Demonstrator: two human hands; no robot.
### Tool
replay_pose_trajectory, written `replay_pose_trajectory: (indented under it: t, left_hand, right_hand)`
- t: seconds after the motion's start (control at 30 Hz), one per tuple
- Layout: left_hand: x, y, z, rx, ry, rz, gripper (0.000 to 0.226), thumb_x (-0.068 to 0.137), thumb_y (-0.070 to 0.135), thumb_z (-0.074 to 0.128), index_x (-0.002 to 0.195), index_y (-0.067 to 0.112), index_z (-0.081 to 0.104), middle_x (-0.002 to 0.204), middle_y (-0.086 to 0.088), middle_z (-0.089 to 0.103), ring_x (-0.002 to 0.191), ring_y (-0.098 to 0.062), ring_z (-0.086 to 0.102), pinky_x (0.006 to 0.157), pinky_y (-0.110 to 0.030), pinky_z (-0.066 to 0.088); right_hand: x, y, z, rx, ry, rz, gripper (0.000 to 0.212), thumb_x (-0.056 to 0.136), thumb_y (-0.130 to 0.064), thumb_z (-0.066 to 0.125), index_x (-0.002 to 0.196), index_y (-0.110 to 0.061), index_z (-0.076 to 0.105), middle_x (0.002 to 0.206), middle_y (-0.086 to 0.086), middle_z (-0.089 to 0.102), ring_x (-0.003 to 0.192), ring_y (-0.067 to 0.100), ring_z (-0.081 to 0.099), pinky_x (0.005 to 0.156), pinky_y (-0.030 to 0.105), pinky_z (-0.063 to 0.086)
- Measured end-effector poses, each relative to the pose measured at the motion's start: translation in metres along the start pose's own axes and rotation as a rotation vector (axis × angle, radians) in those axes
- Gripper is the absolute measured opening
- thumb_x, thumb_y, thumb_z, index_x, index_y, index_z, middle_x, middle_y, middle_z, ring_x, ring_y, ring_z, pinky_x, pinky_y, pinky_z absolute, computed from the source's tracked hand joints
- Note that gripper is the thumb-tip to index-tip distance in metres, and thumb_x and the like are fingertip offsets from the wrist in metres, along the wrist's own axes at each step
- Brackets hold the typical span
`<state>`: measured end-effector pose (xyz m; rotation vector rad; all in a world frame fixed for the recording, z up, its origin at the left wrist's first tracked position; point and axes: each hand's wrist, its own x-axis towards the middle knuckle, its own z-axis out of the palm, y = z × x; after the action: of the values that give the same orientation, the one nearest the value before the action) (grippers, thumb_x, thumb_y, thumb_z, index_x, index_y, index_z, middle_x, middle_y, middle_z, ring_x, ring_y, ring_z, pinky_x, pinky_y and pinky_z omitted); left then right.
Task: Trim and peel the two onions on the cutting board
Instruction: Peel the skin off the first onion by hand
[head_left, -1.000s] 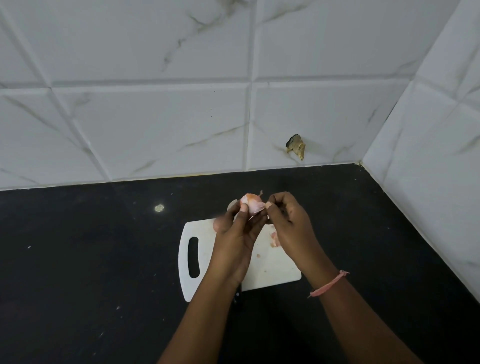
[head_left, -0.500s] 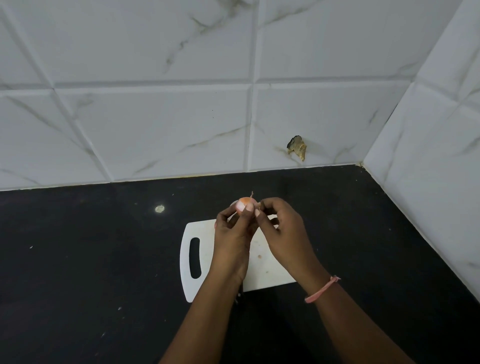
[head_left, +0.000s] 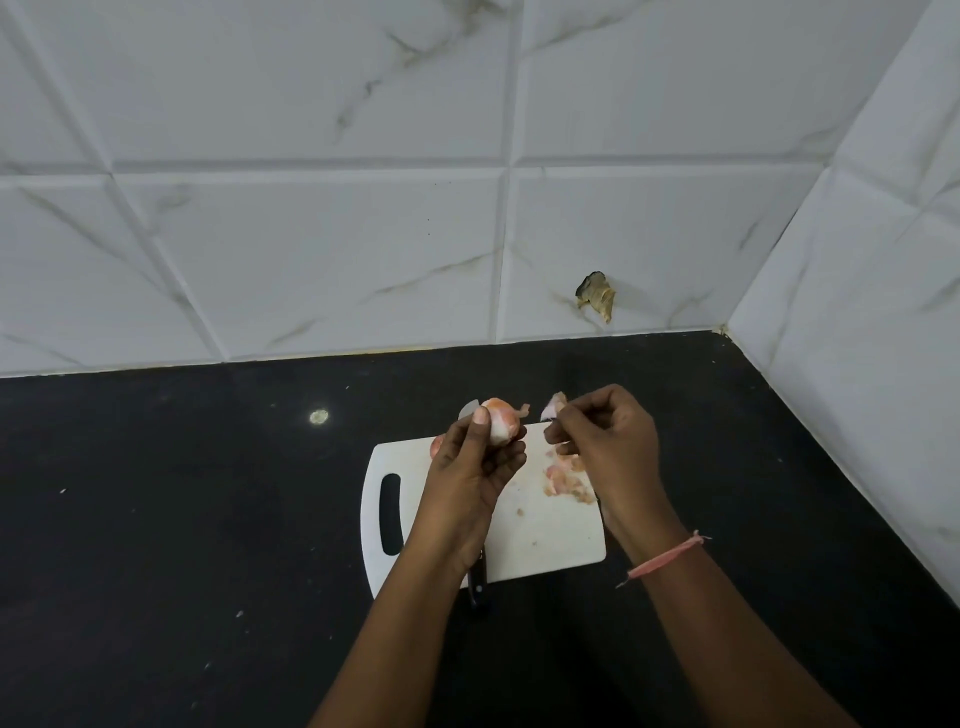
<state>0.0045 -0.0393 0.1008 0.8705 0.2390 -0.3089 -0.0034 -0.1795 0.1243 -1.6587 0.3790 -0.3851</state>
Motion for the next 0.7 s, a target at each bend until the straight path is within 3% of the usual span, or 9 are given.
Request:
replay_pose_trajectory:
  t: [0.13,0.23,0.37,0.43,0.7]
  left_hand:
    - [0.003,0.001,-0.003,-0.012,0.000,0.005,0.058,0.081,0.035,0.066,0.130,0.005,0.056,0.123,-0.019,0.067,0.091,-0.018,0.070,0.076,-0.025,0.058]
    - [0.004,0.002,-0.004,0.042,-0.039,0.028,0.046,0.080,0.033,0.065,0.121,0.013,0.062,0.114,-0.012,0.073,0.092,-0.015,0.072,0.078,-0.025,0.058]
    - [0.002,0.003,-0.001,0.068,-0.050,0.068,0.039,0.082,0.030,0.064,0.117,0.014,0.066,0.112,-0.008,0.074,0.098,-0.016,0.072,0.082,-0.025,0.058]
    - [0.001,0.003,0.000,0.083,-0.057,0.085,0.039,0.084,0.029,0.063,0.120,0.012,0.065,0.114,-0.008,0.073,0.106,-0.018,0.070,0.084,-0.025,0.058]
    - [-0.003,0.004,0.005,0.052,-0.059,0.122,0.039,0.086,0.024,0.063,0.121,0.008,0.064,0.114,-0.010,0.073,0.109,-0.021,0.070,0.084,-0.024,0.057]
  right_hand:
    - [0.011,0.017,-0.008,-0.273,-0.045,-0.029,0.005,0.087,-0.011,0.069,0.088,-0.016,0.068,0.085,-0.001,0.073,0.072,0.011,0.070,0.052,0.016,0.053]
    - [0.008,0.024,-0.008,-0.575,-0.141,-0.035,0.025,0.095,-0.012,0.058,0.116,-0.019,0.068,0.116,-0.003,0.067,0.090,0.004,0.063,0.063,0.007,0.045]
    - [-0.008,0.006,0.002,-0.323,-0.151,-0.243,0.014,0.090,-0.027,0.065,0.104,-0.025,0.065,0.099,-0.015,0.068,0.091,0.003,0.066,0.073,0.015,0.054]
    - [-0.015,-0.003,0.008,-0.253,-0.208,-0.277,0.021,0.084,-0.035,0.070,0.101,-0.025,0.063,0.094,-0.016,0.067,0.091,-0.003,0.065,0.073,0.012,0.053]
    - [-0.017,0.002,0.014,-0.199,-0.163,-0.371,0.017,0.083,-0.028,0.075,0.091,-0.014,0.071,0.083,-0.008,0.072,0.081,0.002,0.069,0.070,0.015,0.055]
